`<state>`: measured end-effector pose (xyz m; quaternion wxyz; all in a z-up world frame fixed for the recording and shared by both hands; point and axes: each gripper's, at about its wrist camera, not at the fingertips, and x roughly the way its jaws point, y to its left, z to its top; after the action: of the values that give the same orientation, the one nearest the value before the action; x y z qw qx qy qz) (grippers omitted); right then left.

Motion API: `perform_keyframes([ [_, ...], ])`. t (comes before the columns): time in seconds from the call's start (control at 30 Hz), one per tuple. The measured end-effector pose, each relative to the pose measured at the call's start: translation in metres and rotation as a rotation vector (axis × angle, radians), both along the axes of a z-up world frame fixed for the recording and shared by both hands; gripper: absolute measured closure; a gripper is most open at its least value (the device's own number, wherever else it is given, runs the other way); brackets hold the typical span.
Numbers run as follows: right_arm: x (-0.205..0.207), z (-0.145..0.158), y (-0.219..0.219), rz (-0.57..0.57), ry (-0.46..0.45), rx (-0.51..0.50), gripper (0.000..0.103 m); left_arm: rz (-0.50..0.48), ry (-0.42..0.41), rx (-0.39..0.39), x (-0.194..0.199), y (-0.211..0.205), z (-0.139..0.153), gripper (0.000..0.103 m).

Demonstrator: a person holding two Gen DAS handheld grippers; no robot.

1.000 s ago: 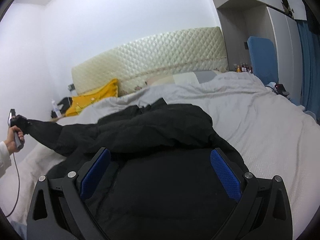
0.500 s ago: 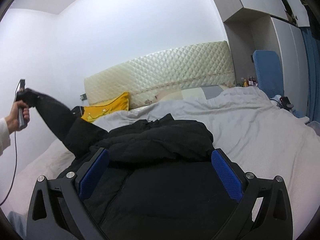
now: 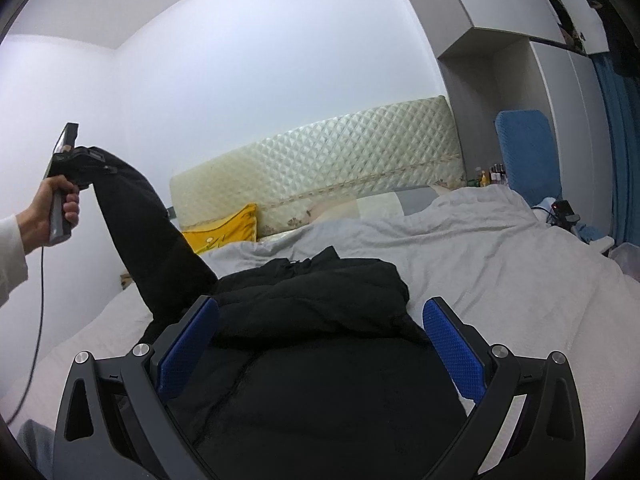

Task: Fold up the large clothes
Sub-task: 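Carry the held sleeve up and across the jacket body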

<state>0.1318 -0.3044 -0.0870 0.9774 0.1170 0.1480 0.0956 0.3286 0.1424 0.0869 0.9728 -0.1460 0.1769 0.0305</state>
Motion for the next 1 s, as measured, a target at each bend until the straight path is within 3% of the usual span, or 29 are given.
perform_keyframes([
  [0.1, -0.005, 0.003, -0.009, -0.010, -0.008, 0.019, 0.000, -0.026, -0.014, 0.074, 0.001, -0.041, -0.006, 0.099],
  [0.37, -0.013, 0.007, -0.034, -0.017, -0.026, 0.091, 0.000, -0.091, 0.000, 0.157, 0.009, -0.128, -0.033, 0.099],
  [0.6, -0.011, 0.008, -0.045, 0.008, -0.029, 0.107, 0.000, -0.129, 0.013, 0.112, 0.025, -0.178, -0.070, 0.097],
  [0.83, -0.009, 0.006, -0.058, 0.002, -0.024, 0.139, 0.000, -0.232, 0.075, 0.204, 0.036, -0.252, -0.115, 0.093],
  [1.0, -0.006, 0.003, -0.061, 0.015, -0.015, 0.147, 0.000, -0.272, 0.131, 0.195, 0.053, -0.292, -0.144, 0.089],
])
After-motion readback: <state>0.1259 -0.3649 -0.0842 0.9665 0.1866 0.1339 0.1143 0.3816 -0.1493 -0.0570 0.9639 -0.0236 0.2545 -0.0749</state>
